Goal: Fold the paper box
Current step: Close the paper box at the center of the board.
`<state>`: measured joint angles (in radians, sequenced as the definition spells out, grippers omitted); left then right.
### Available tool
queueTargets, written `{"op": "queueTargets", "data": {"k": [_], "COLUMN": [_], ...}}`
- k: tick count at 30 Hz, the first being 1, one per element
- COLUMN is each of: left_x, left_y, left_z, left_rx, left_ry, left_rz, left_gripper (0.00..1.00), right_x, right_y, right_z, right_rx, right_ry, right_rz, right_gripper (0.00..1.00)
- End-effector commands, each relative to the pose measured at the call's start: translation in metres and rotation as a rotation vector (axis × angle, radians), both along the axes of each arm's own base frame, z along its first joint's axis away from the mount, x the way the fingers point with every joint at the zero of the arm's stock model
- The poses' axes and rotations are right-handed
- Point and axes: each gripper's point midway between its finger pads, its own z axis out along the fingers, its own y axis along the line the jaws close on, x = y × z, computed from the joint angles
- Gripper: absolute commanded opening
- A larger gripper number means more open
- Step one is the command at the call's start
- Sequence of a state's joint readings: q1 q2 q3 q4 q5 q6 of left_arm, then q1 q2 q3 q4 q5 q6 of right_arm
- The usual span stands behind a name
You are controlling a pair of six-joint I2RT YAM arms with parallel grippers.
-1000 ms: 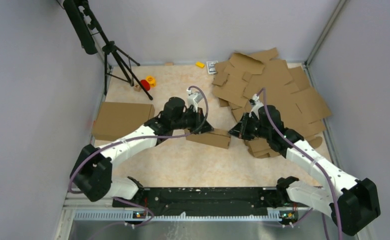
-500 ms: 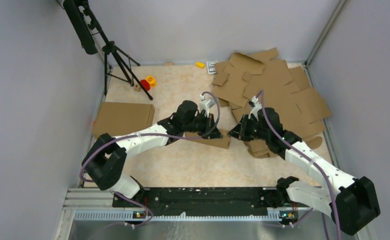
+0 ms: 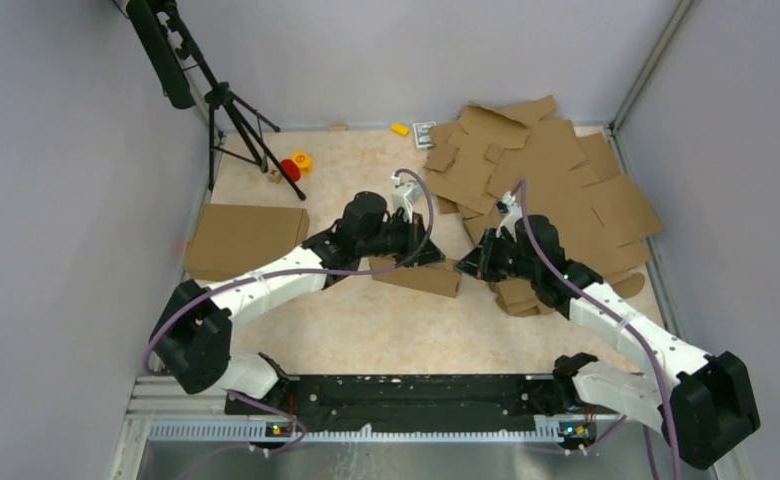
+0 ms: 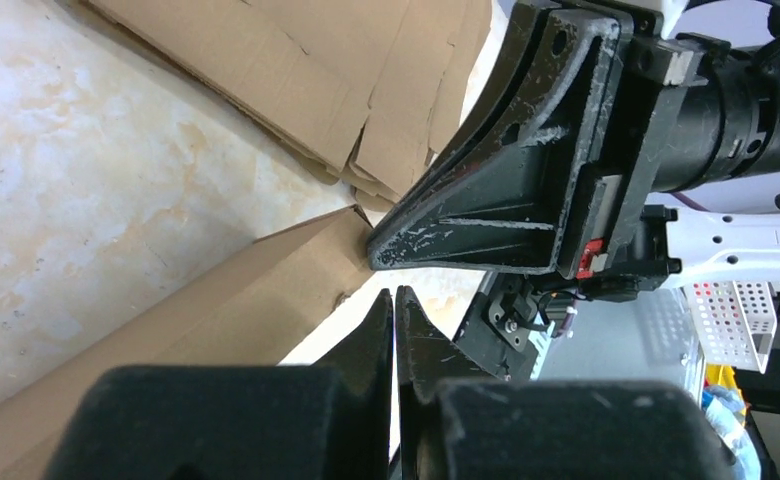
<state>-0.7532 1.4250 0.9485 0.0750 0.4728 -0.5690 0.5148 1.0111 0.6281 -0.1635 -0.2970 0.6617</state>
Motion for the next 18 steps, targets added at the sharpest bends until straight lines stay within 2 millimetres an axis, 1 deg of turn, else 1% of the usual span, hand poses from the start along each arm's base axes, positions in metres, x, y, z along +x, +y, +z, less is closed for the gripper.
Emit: {"op": "queueTargets", "data": {"k": [1,5,9,11,12,13,14,16,18], "left_x": [0.010,0.009,0.009,0.009,0.009,0.009,0.009,0.010,0.011], "left_y": [-0.005,-0.005,-0.003,-0.003,-0.003,-0.002,-0.002,-0.002,-0.003], "left_z": [-0.003,-0.028,-0.041,-0.047,-0.050,-0.052,-0.054,-0.057,-0.059], "left_rx": [0.006,0.041,0.053,0.063,0.066,0.068,0.070,0.073,0.076], "left_ry": [-0.009,0.037,0.046,0.052,0.054,0.055,0.056,0.059,0.060], "left_rz": [0.006,0.009,0.018,0.021,0.020,0.022,0.024,0.031,0.033], "left_gripper": [0.00,0.00,0.00,0.00,0.00,0.00,0.00,0.00,0.00], "right_x": [-0.004,-0.002,0.002,0.005,0.008,0.008,0.011,0.012,0.010], "right_y": [-0.007,-0.007,-0.006,-0.002,0.001,0.002,0.004,0.005,0.003], "right_z": [-0.021,-0.015,0.000,0.016,0.033,0.040,0.059,0.083,0.093], "right_rx": [-0.062,-0.062,-0.060,-0.046,-0.032,-0.034,-0.024,-0.013,-0.002], "right_ry": [0.036,0.025,-0.004,-0.021,-0.047,-0.051,-0.082,-0.120,-0.141], "right_rz": [-0.002,-0.007,-0.005,0.009,0.021,0.032,0.036,0.044,0.042], "right_gripper": [0.00,0.00,0.00,0.00,0.00,0.00,0.00,0.00,0.00]}}
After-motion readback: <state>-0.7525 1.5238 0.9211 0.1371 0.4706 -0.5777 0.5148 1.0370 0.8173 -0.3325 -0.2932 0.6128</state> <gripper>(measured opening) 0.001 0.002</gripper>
